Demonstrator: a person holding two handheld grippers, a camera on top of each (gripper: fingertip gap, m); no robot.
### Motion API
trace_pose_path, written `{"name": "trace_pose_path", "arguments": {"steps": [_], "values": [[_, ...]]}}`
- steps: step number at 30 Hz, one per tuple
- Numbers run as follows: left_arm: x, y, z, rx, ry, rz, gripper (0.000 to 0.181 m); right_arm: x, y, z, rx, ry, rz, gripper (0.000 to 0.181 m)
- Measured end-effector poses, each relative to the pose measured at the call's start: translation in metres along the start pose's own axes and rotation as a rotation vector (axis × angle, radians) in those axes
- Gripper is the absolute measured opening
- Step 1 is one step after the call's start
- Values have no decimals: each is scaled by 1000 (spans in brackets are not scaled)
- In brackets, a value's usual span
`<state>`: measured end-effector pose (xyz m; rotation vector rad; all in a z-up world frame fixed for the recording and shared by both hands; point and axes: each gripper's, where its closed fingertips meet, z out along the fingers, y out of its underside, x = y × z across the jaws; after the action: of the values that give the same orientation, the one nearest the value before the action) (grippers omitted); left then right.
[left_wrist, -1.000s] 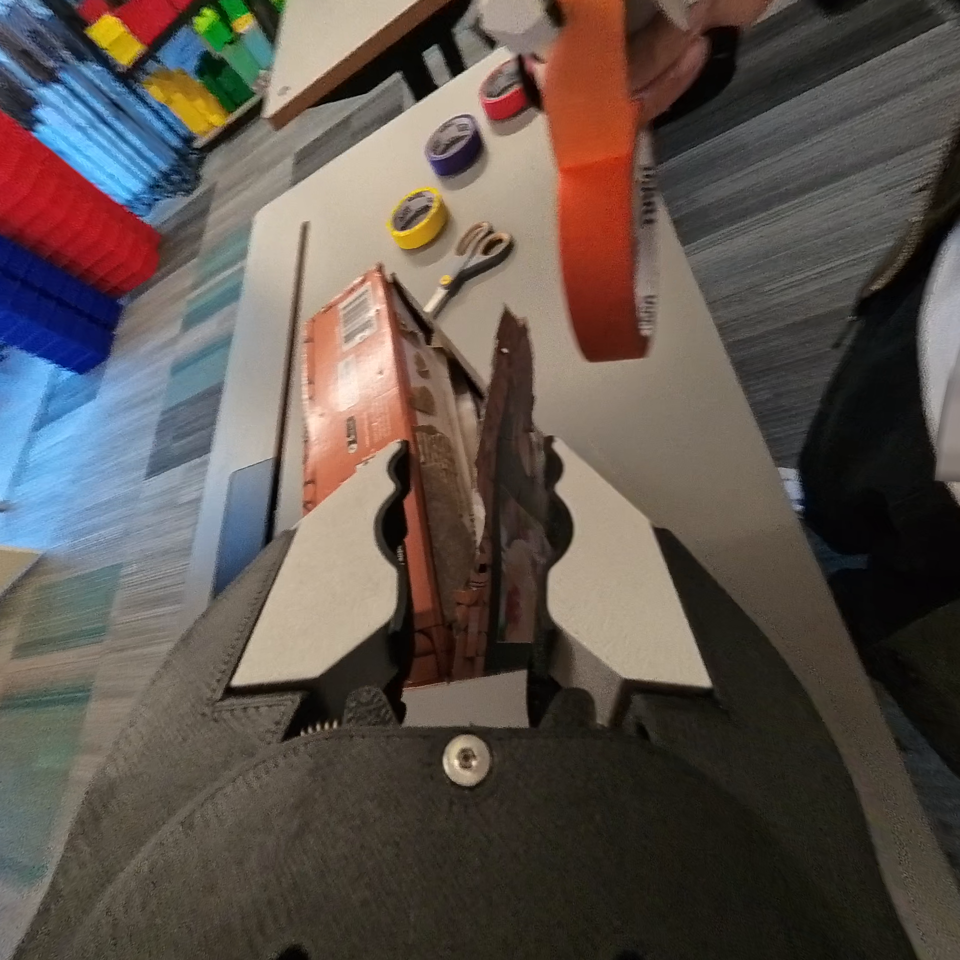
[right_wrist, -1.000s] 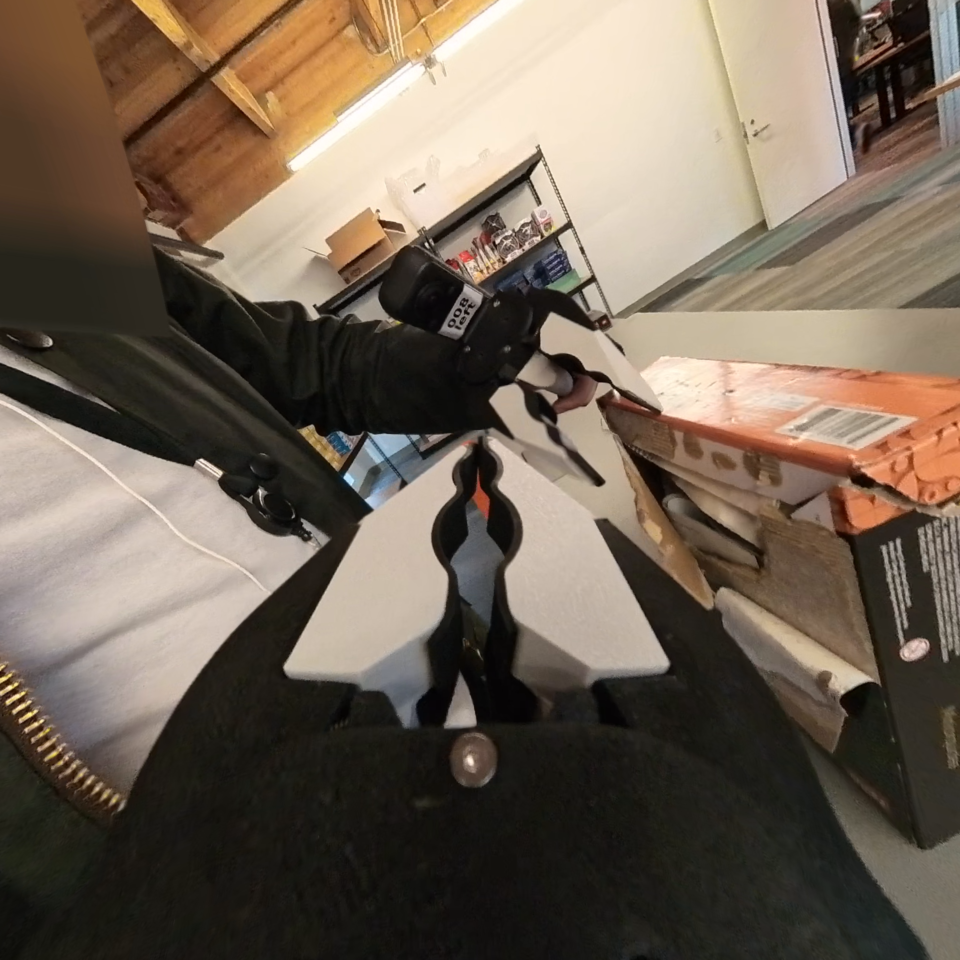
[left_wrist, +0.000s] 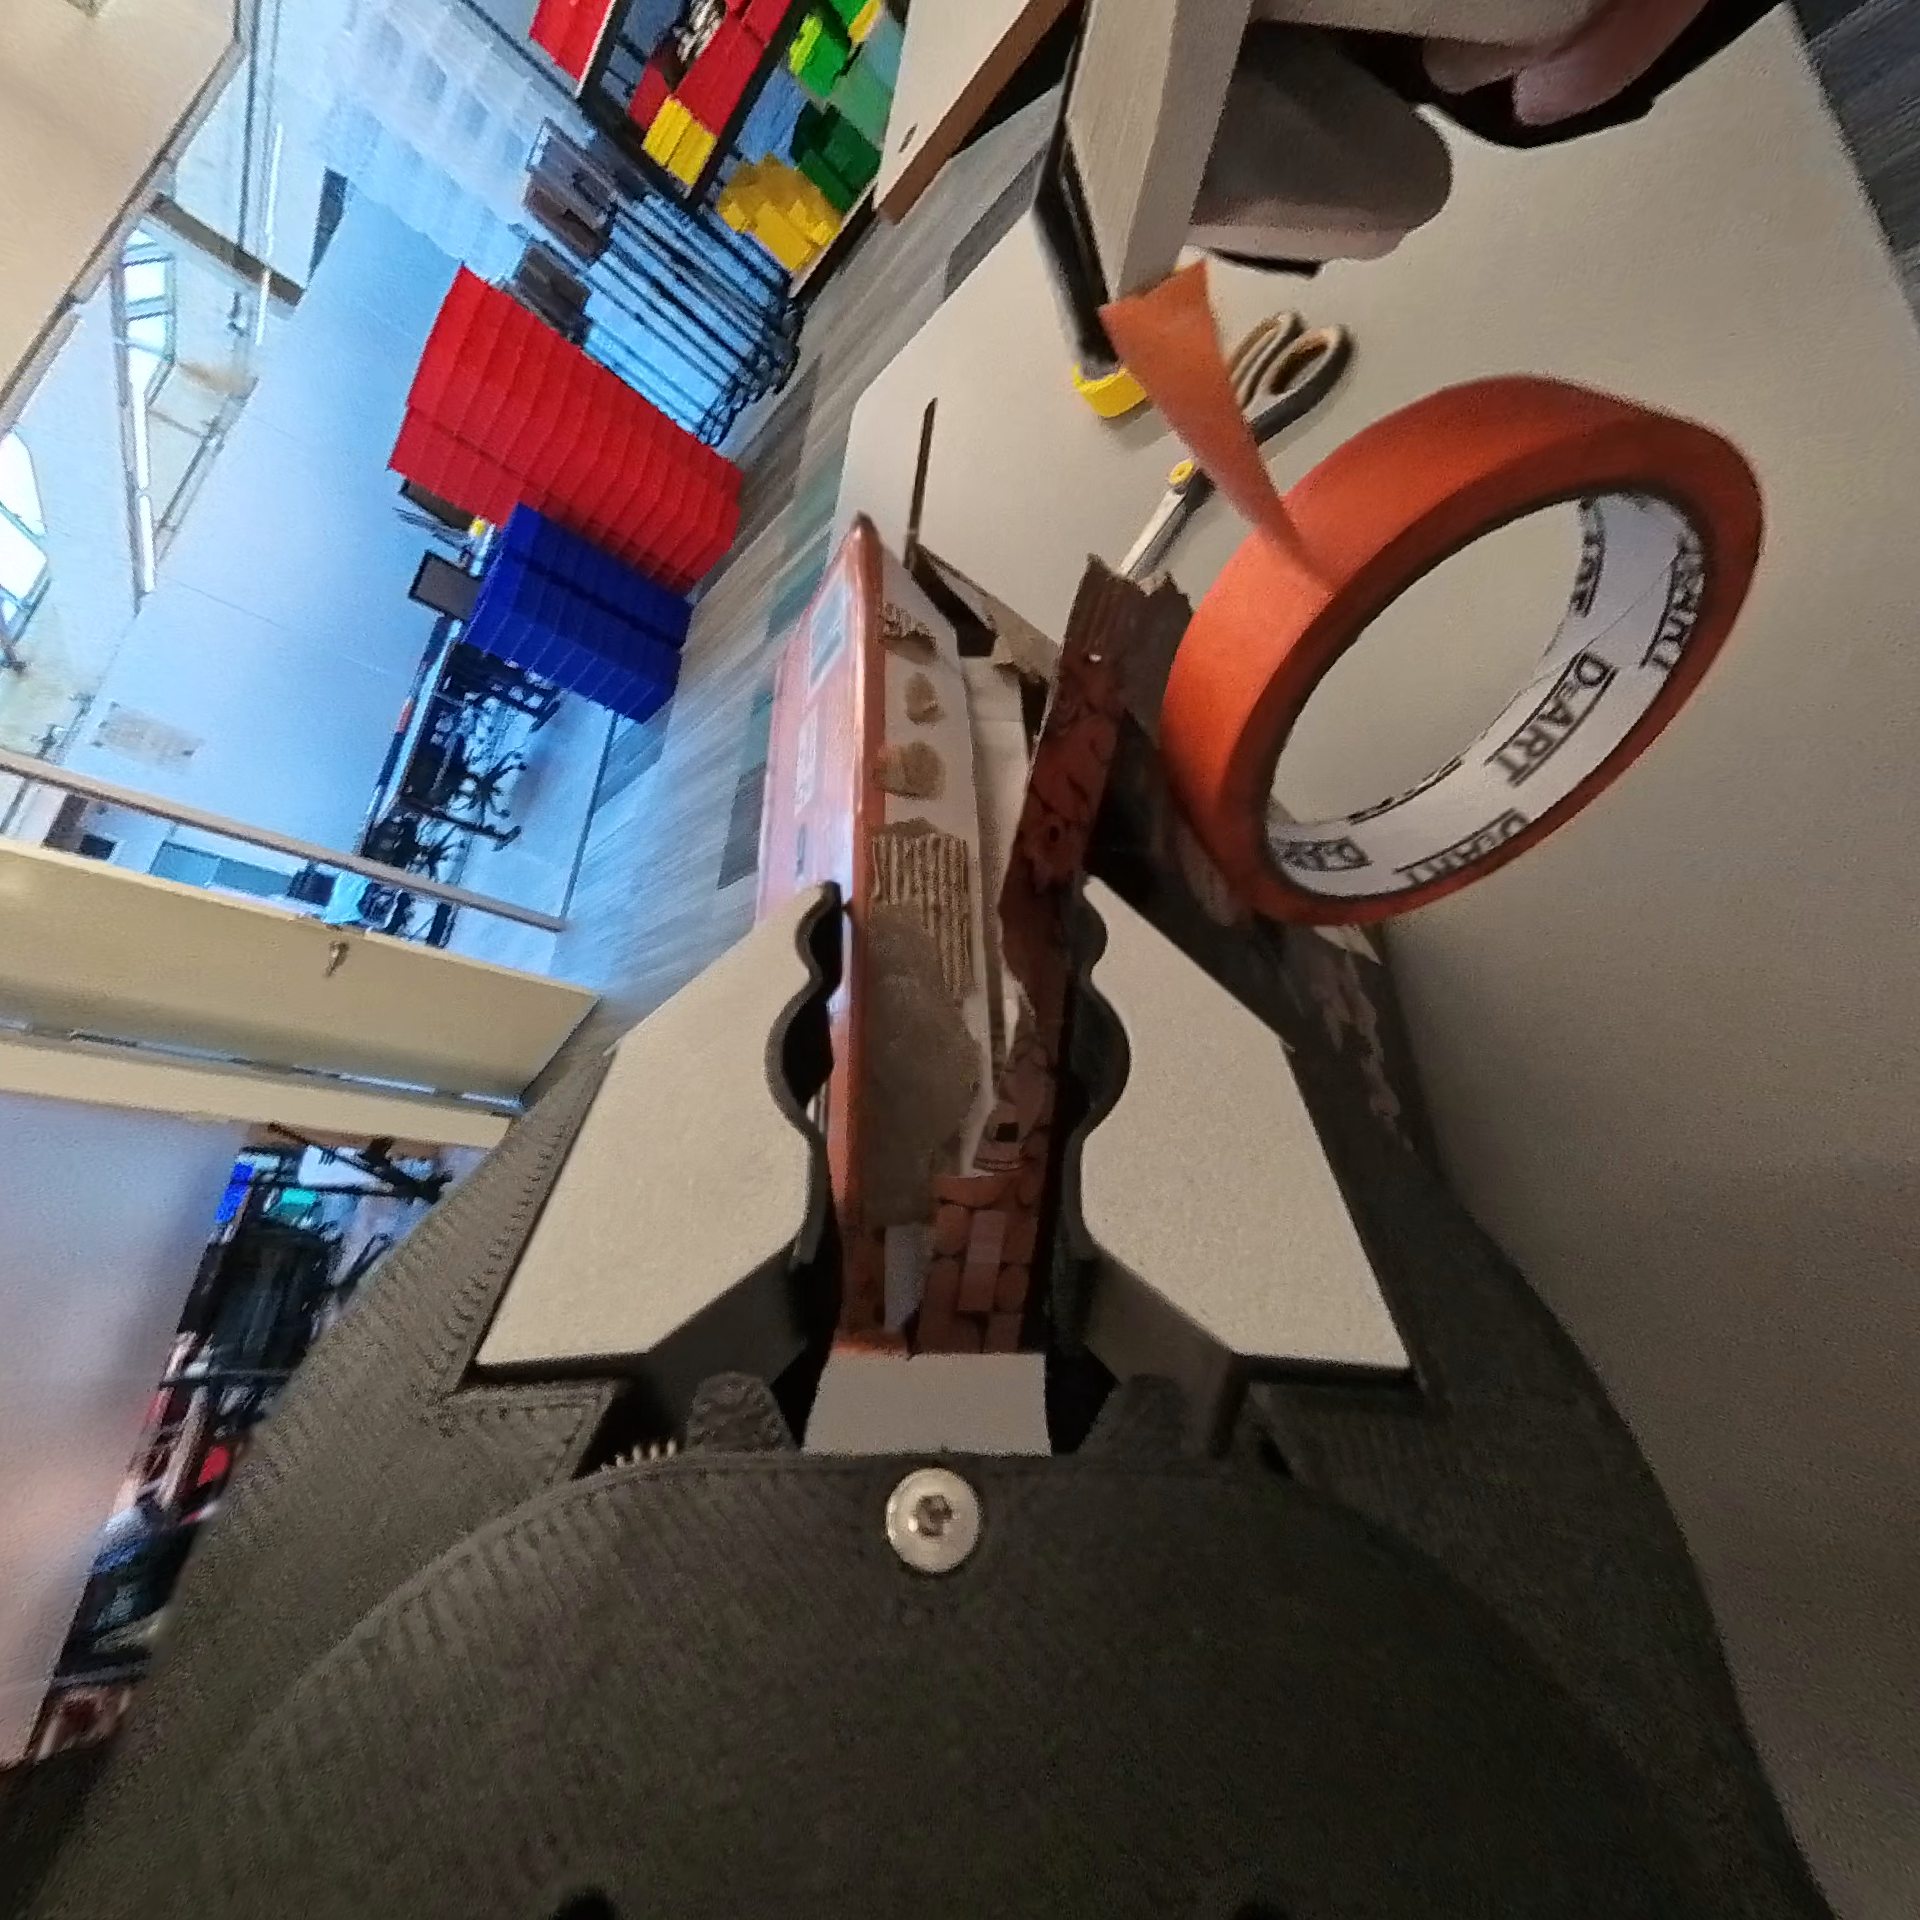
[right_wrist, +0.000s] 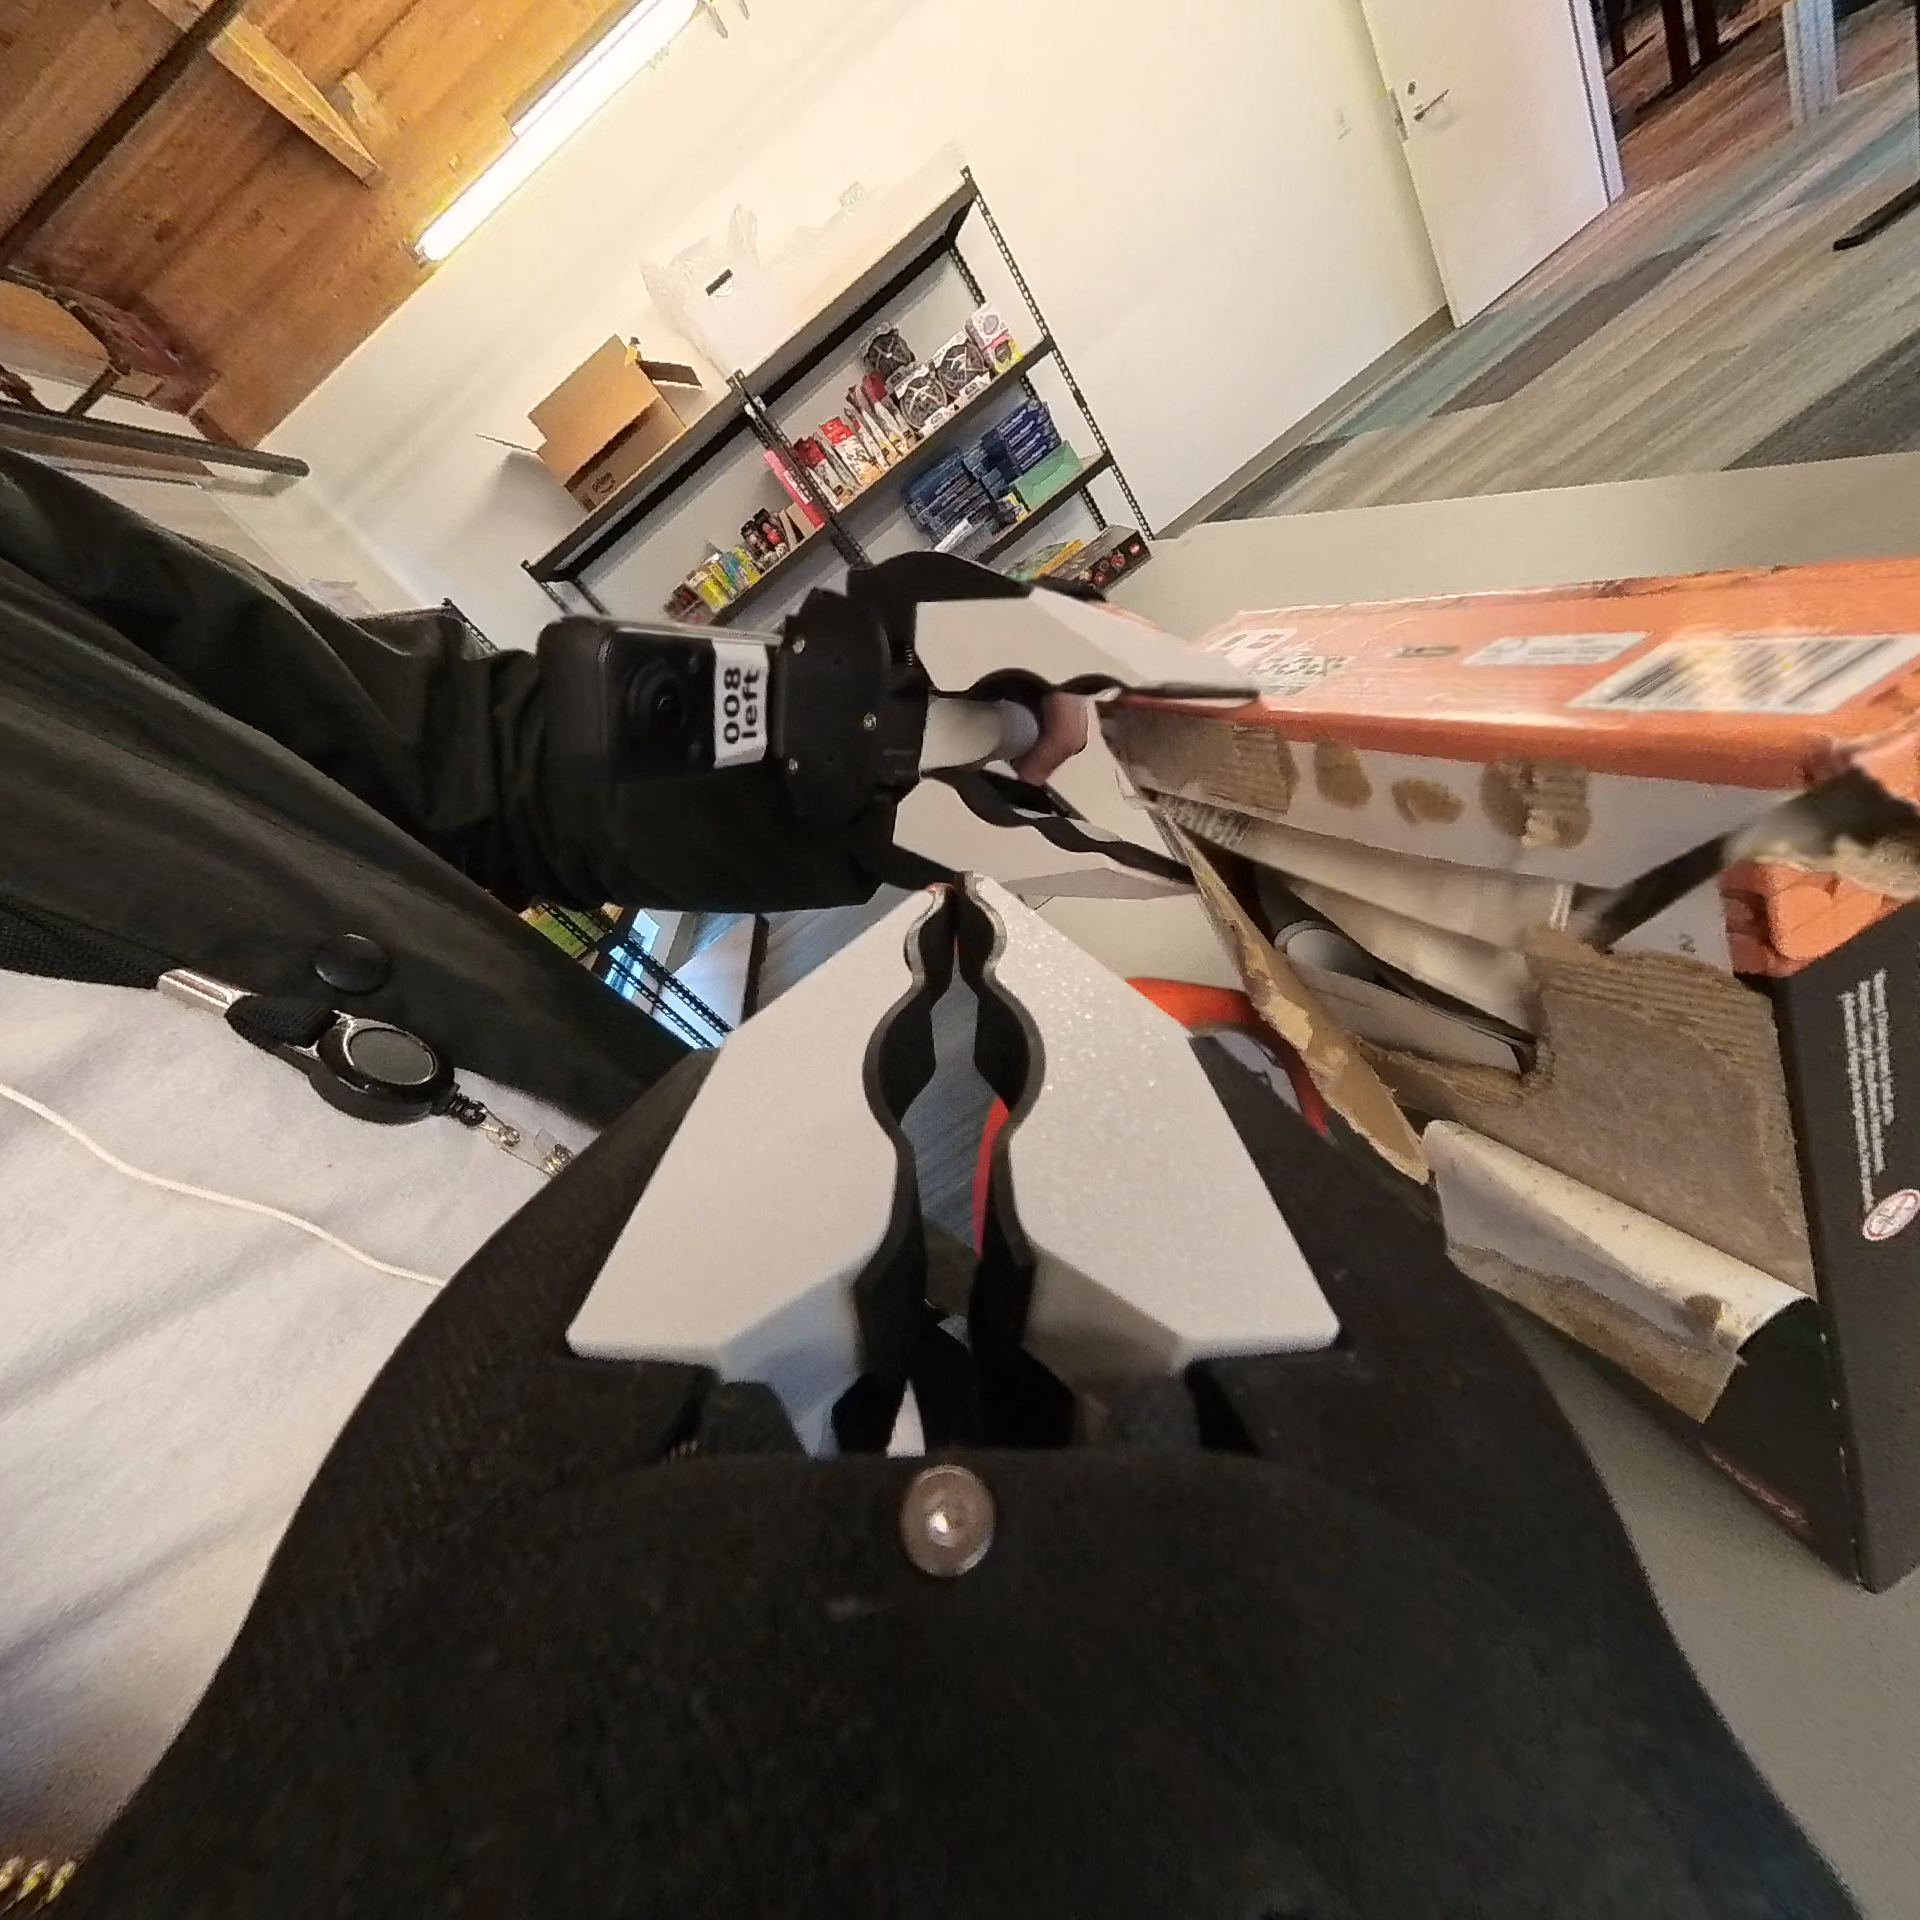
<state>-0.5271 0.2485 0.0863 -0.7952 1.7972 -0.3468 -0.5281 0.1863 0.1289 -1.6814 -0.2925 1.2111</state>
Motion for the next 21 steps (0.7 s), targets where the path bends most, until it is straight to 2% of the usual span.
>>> {"name": "trace_pose_path", "arguments": {"steps": [3, 5, 8, 13, 21], "values": [[-2, 2, -1, -32, -19, -13, 49, -1, 0, -1, 1, -5, -2, 0], [-9, 7, -1, -62, -44, -27, 64, 0, 0, -1, 5, -7, 1, 0], [-10, 15, 0, -101, -9, -85, 68, 0, 0, -2, 6, -11, 5, 0], [-6, 13, -4, -102, 28, -51, 64, 0, 0, -2, 5, -19, 4, 0], [-33, -1, -33, 24, 56, -393, 60, -3, 0, -3, 15, -37, 9, 0]]}}
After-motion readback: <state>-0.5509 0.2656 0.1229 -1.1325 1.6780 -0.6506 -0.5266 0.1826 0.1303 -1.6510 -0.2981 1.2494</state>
